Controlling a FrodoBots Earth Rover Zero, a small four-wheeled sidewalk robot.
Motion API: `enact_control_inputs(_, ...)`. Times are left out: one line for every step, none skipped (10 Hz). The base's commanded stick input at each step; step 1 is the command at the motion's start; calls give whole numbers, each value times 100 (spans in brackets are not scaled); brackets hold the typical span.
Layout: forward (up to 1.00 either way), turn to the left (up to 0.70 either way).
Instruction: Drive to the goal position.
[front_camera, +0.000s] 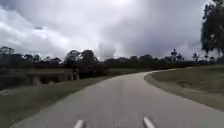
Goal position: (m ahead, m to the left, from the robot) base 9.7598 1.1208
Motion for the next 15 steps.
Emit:
enact_control_inputs(85,0)
enact_control_inputs(85,0)
enact_control_inputs(85,0)
enact_control_inputs(85,0)
enact_control_inputs(85,0)
enact_control_inputs(85,0)
enact_control_inputs(85,0)
enact_control_inputs(85,0)
enact_control_inputs(85,0)
enact_control_inputs(85,0)
enact_control_inputs(85,0)
enact_control_inputs(85,0)
enact_control_inputs(85,0)
enact_control_inputs(85,0)
enact_control_inputs(85,0)
